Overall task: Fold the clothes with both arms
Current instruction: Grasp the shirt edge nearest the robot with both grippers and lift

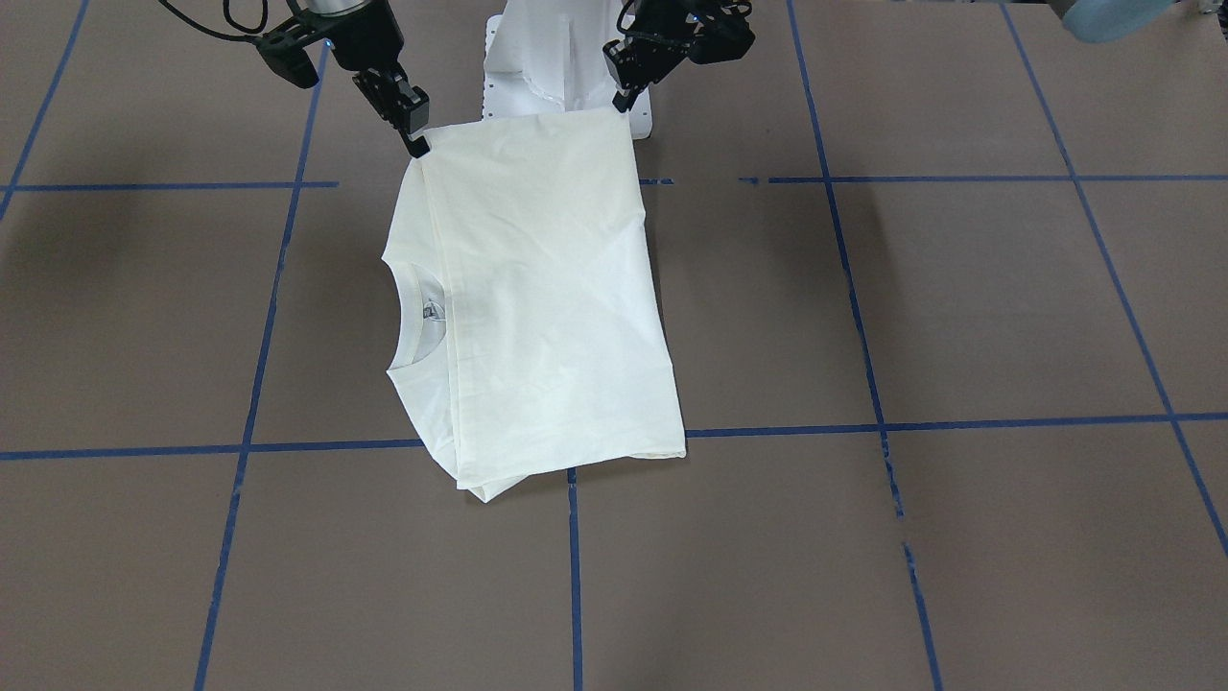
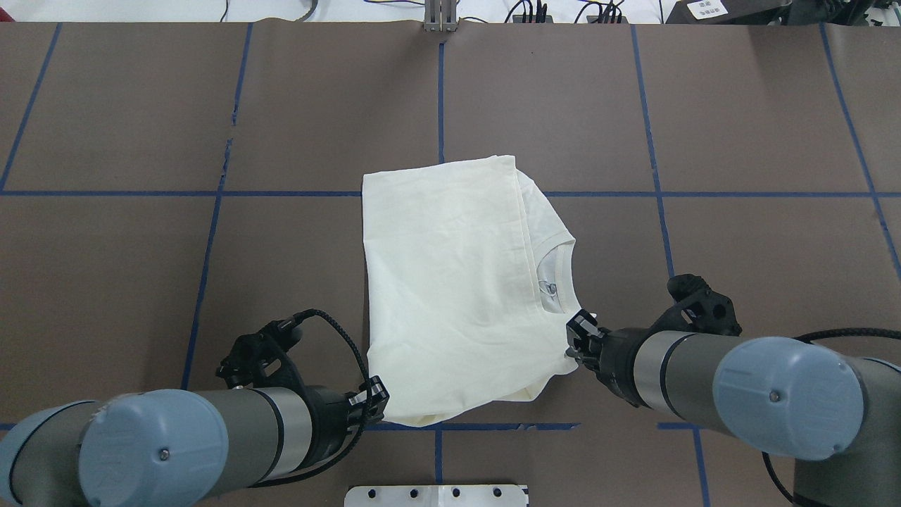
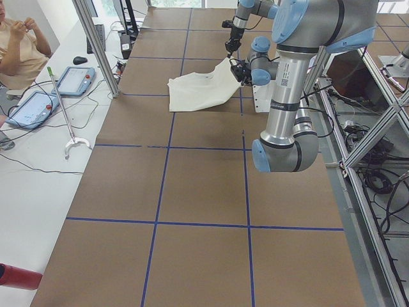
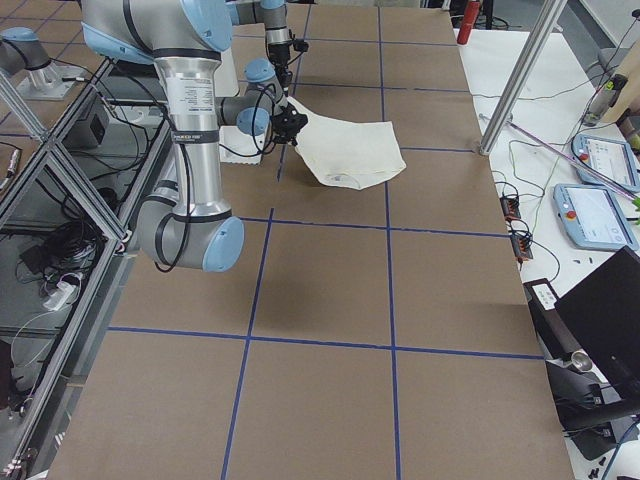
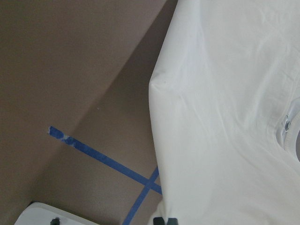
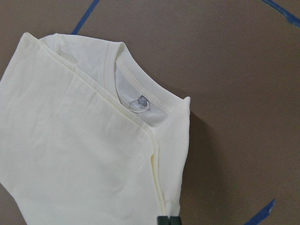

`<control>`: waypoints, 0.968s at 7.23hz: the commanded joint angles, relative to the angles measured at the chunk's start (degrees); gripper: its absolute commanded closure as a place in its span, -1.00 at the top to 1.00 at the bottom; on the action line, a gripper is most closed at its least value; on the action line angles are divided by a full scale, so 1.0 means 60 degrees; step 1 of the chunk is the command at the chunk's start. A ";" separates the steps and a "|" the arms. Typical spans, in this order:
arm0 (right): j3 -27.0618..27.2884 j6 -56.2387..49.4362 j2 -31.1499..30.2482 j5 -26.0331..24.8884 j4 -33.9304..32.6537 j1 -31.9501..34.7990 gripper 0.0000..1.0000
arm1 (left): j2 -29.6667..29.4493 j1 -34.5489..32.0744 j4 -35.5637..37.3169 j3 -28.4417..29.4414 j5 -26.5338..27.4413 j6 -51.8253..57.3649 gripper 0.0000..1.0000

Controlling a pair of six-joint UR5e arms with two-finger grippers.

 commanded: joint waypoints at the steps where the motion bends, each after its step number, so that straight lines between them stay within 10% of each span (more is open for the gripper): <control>1: -0.0670 -0.0058 0.0896 0.0057 -0.0036 0.0731 -1.00 | -0.0172 -0.0483 0.0128 0.0221 -0.0027 0.0321 -1.00; 7: -0.1860 -0.0249 0.1824 0.0555 -0.0007 0.1640 -1.00 | -0.0802 -0.1582 0.0011 0.1553 0.0032 0.1521 -1.00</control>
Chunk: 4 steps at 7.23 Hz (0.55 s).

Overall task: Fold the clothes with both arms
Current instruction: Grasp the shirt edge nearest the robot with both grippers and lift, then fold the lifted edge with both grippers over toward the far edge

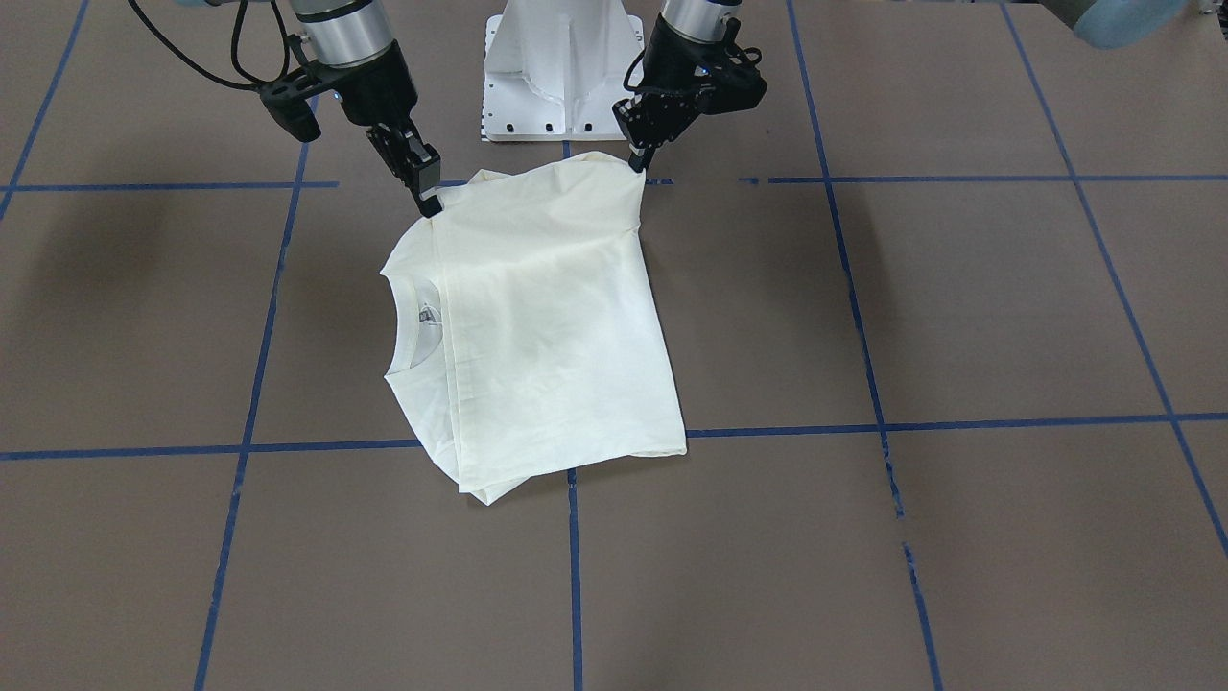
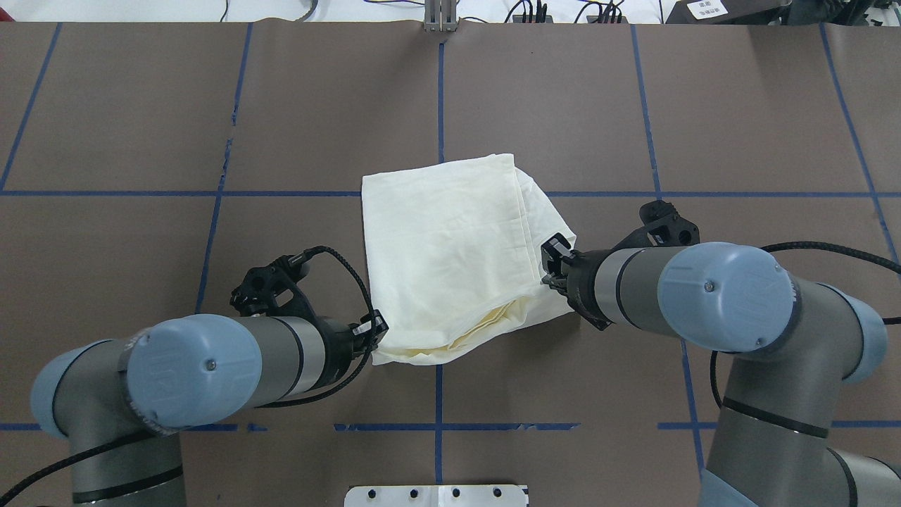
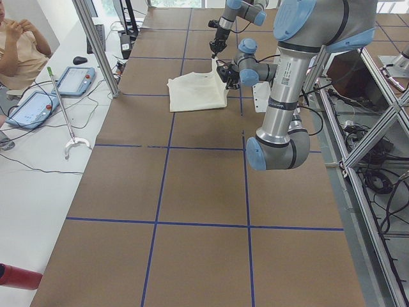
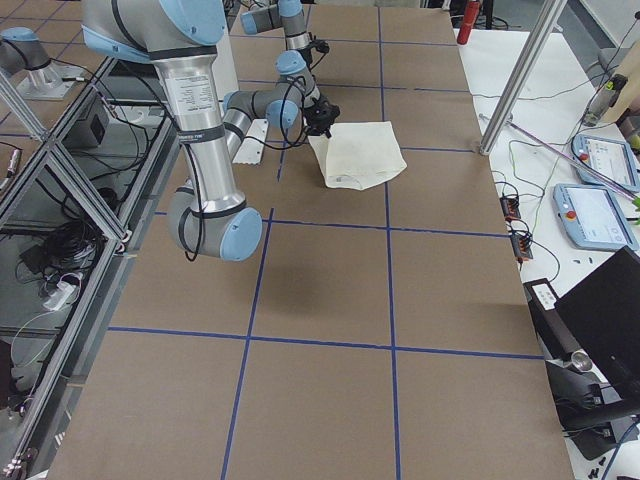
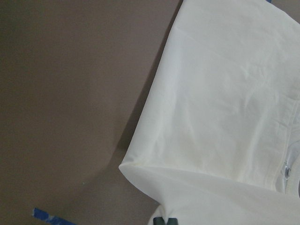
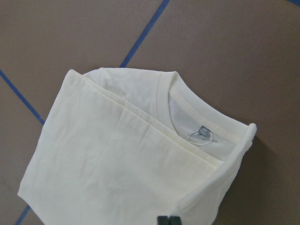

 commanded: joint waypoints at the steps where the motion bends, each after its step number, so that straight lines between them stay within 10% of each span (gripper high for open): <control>1: -0.0449 -0.0035 0.0270 0.0040 0.0049 0.0361 -1.00 | -0.0273 -0.0459 -0.0607 0.0982 0.0005 0.0521 -1.00; 4: -0.1473 -0.0328 0.0840 0.0215 0.0108 0.0757 -1.00 | -0.0463 -0.0988 -0.2398 0.2787 0.0020 0.0755 -1.00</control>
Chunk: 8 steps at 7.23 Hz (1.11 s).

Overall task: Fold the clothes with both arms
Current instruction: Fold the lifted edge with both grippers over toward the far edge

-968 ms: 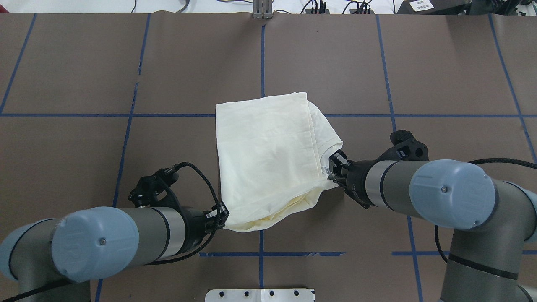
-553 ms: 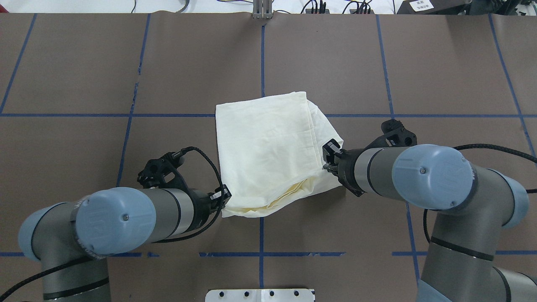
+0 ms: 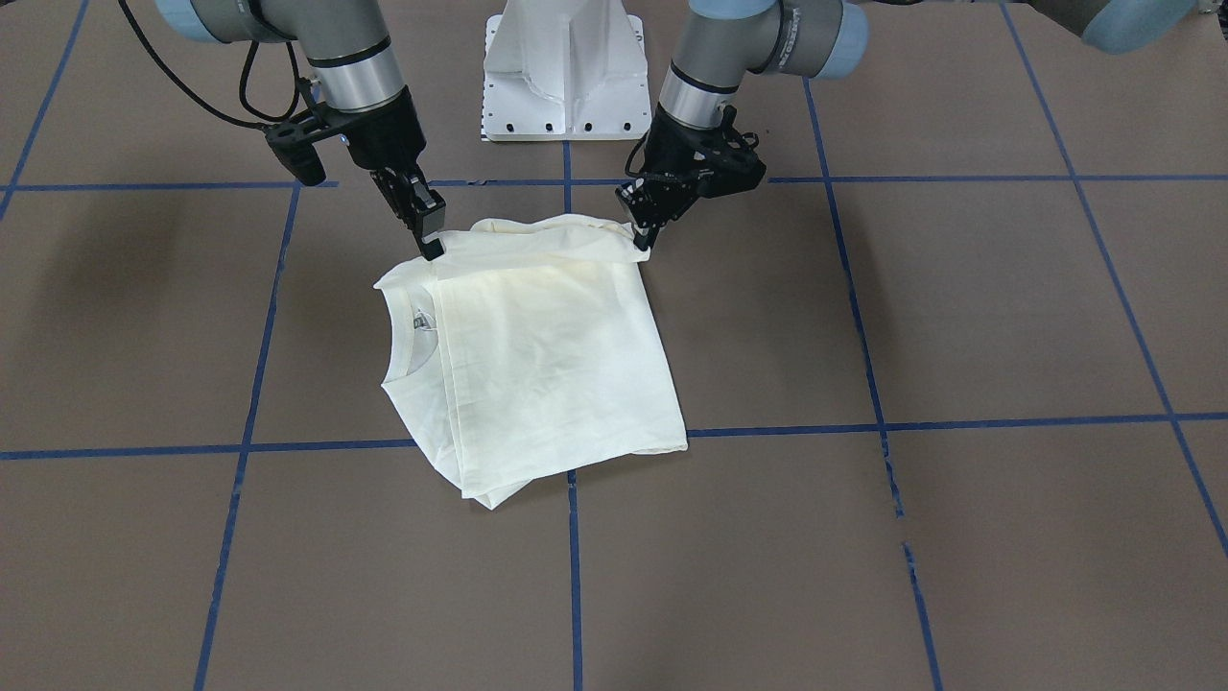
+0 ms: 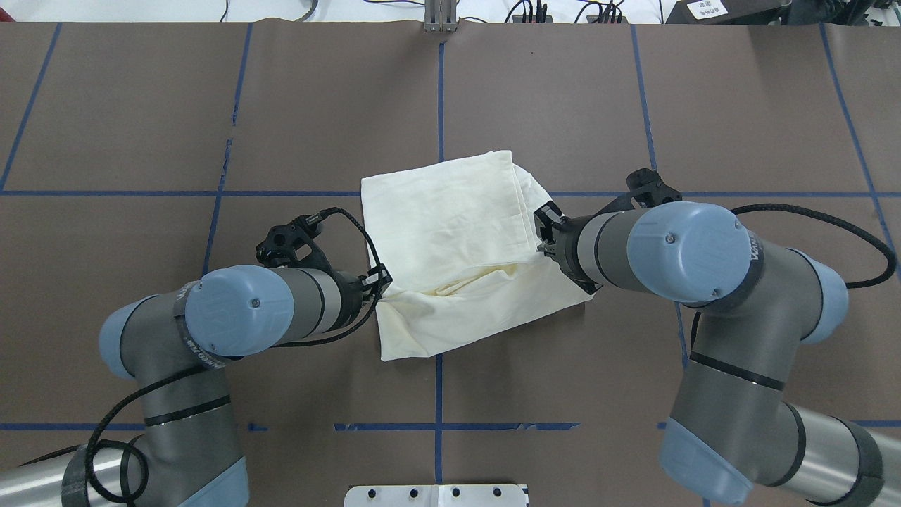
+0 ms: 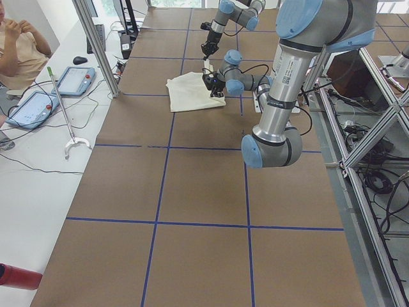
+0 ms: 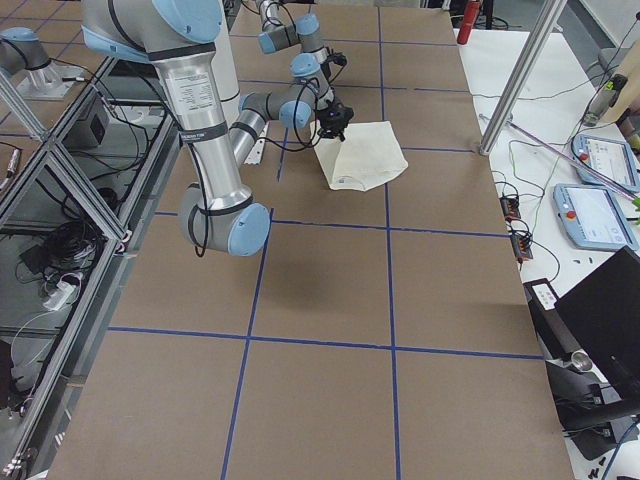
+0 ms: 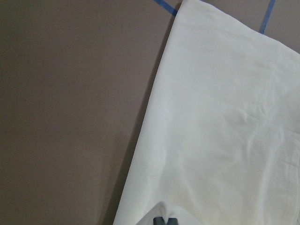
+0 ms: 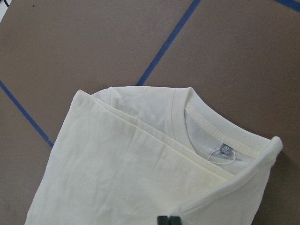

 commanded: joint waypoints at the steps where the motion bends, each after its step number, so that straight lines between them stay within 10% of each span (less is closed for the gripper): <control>1: -0.0931 -0.0065 0.0541 0.0124 0.0032 0.0280 -1.00 | -0.0221 -0.0217 -0.0456 0.0847 0.0016 0.0307 -1.00; 8: -0.3440 -0.0868 0.1569 0.1646 0.1175 0.1758 -1.00 | -0.1129 -0.1138 -0.2228 0.2725 0.0002 0.0923 -1.00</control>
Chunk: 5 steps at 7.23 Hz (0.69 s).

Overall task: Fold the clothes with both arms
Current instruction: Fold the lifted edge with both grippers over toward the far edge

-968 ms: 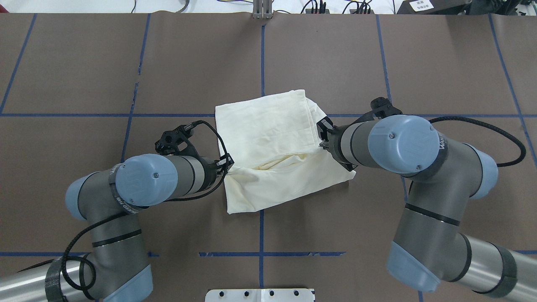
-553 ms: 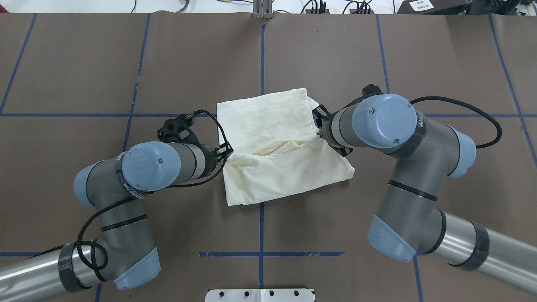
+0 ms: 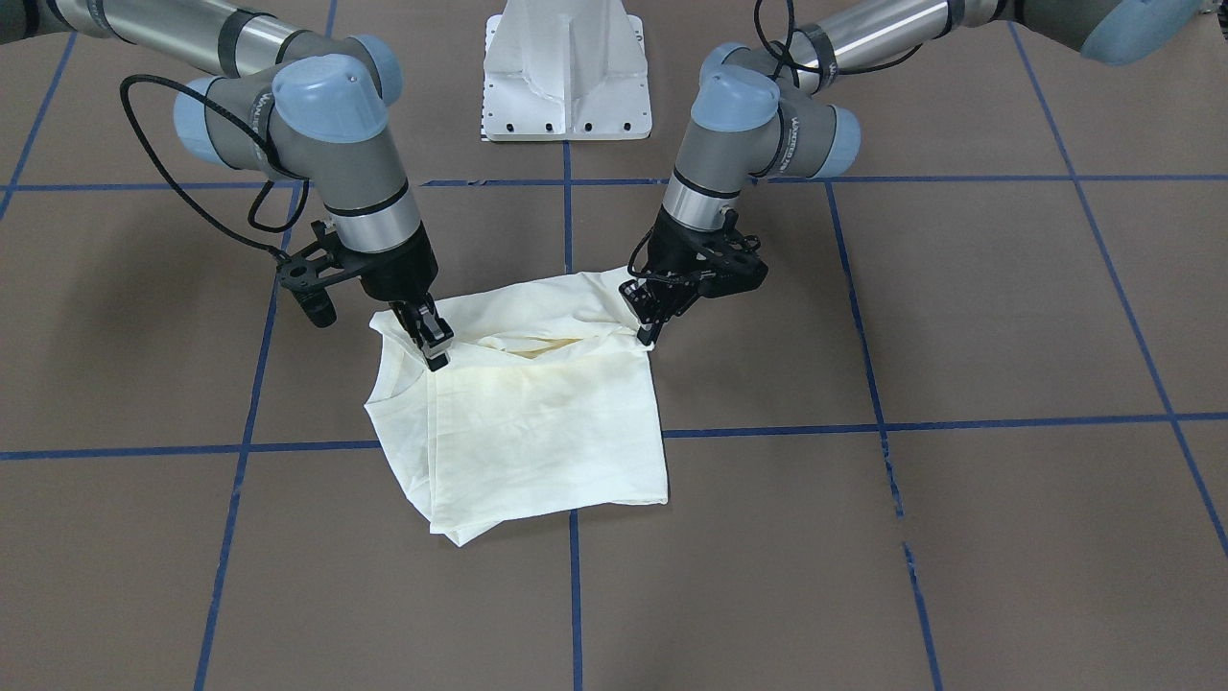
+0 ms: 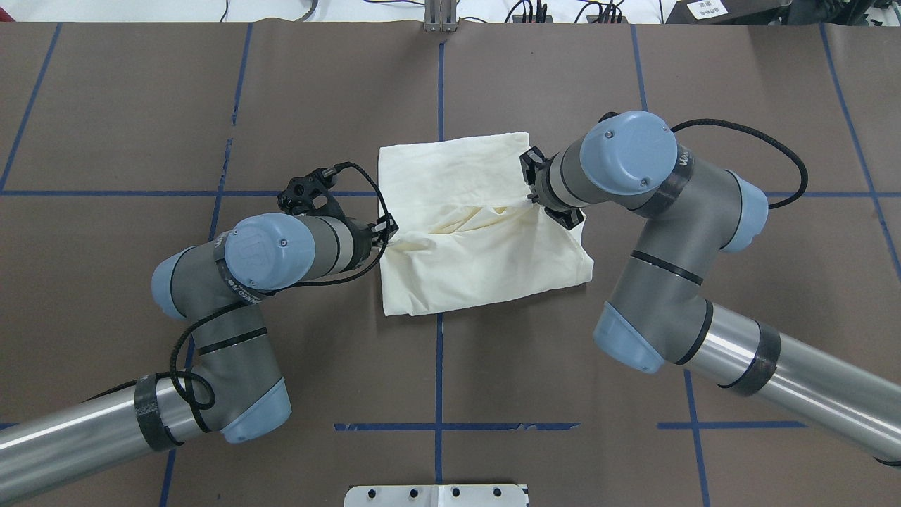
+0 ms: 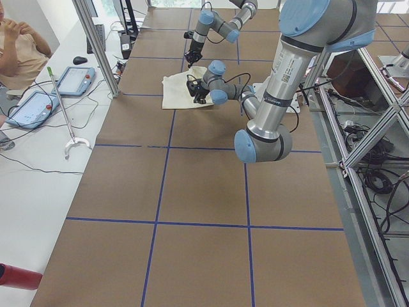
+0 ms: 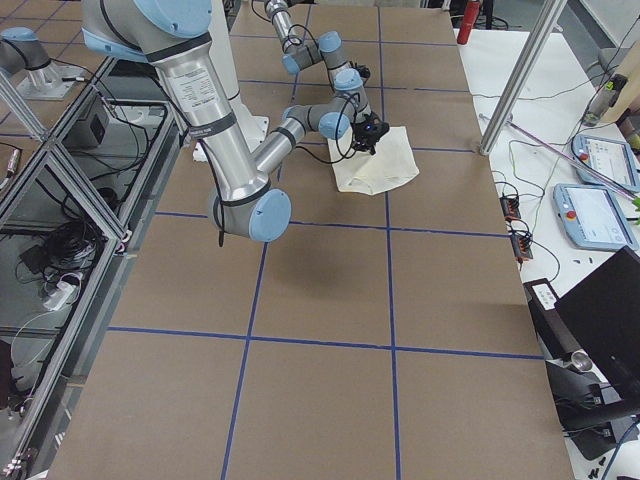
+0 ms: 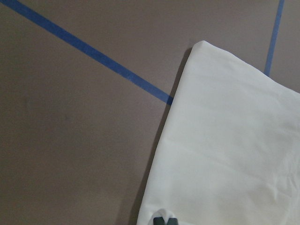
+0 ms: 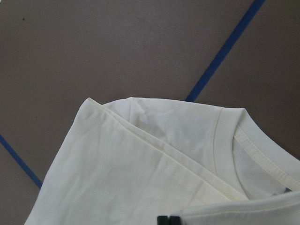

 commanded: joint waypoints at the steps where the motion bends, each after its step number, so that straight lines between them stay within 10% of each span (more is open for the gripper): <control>1: -0.0276 -0.0408 0.0084 0.0446 0.0029 0.0480 -1.00 | -0.0332 -0.0371 -0.0384 0.0115 -0.0011 0.0109 -1.00; 5: 0.1299 -0.0556 -0.0555 0.2073 -0.0102 0.1067 -1.00 | 0.0045 -0.0461 -0.0228 -0.1739 -0.0084 0.0242 -1.00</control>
